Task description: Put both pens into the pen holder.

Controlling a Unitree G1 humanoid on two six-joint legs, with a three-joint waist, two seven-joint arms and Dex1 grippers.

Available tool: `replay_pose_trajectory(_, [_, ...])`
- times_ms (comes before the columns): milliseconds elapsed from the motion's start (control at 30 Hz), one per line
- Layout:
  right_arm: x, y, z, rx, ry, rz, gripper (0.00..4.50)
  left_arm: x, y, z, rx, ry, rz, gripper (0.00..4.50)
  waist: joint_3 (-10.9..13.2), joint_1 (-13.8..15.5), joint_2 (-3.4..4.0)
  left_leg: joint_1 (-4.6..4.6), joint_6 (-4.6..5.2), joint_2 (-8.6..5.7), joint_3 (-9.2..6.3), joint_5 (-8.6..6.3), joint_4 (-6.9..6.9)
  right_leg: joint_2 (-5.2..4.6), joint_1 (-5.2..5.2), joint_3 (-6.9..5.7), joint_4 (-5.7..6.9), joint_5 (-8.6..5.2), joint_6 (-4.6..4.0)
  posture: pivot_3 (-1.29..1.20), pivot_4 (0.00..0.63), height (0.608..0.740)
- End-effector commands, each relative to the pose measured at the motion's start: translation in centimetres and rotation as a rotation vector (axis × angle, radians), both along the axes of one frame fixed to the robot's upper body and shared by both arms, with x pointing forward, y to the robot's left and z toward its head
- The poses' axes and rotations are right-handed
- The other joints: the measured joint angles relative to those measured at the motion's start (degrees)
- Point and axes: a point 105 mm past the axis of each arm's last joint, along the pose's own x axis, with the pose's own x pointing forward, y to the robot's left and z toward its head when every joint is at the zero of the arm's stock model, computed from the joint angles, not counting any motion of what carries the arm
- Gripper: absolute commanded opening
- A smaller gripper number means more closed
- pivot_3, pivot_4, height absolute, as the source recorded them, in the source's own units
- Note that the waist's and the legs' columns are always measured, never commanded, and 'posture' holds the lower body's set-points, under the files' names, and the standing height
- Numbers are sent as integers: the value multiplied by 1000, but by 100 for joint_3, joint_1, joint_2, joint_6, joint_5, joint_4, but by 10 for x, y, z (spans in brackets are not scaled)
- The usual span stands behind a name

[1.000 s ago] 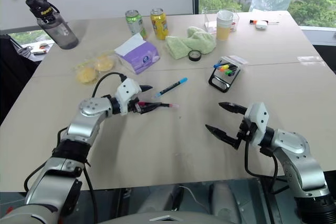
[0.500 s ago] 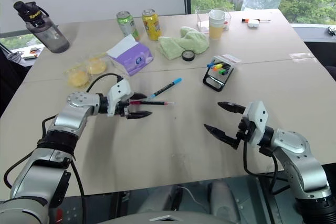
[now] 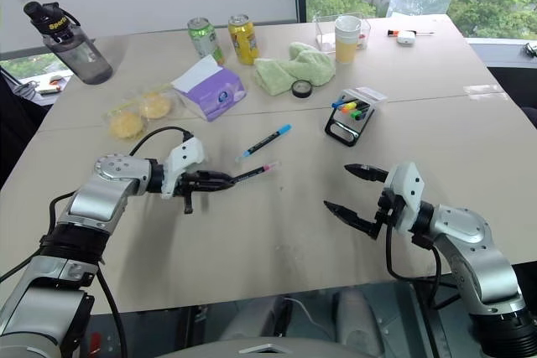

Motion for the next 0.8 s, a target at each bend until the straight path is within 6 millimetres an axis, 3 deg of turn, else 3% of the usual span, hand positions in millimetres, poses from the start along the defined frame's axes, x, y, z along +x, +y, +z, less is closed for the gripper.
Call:
replay_pose_trajectory(33, [0,1,7,10,-37,11,4500,-4,-4,2,-12,-12,-1,30,0,1,0,0,0,0,0,0,0,0,0,0,0,0,0,0,150,740])
replay_pose_trajectory(167, [12,0,0,-33,-41,-65,4500,1,-23,23,-159,-77,18,30,1,20,-2,-2,0,0,0,0,2,-1,0,-1,1,0,0,0,150,740])
replay_pose_trajectory(300, [25,12,13,104,-2,-149,4500,-6,-47,42,-325,-81,0,30,4,10,-6,-9,-1,0,-5,0,11,0,-3,-5,5,0,0,0,150,740])
replay_pose_trajectory(400, [43,25,15,160,122,-256,4500,-15,-66,56,-463,-65,-16,30,3,-26,-6,-13,-1,2,1,1,9,-1,-13,5,11,1,-1,0,150,740])
replay_pose_trajectory(467, [46,31,21,216,202,-264,4500,-18,-71,58,-490,-58,-14,30,3,-19,-6,-19,-2,2,8,1,10,0,-24,14,15,1,-2,0,150,740])
replay_pose_trajectory(600, [46,59,57,476,362,-151,4500,-22,-84,58,-545,-33,-29,30,3,-14,-5,-33,-3,3,9,2,10,2,-42,14,20,2,-4,0,150,740])
replay_pose_trajectory(800, [54,78,59,502,460,-137,4500,-21,-100,58,-583,-35,-47,30,3,3,-6,-37,-2,2,13,2,11,1,-44,16,21,3,-4,0,150,740])
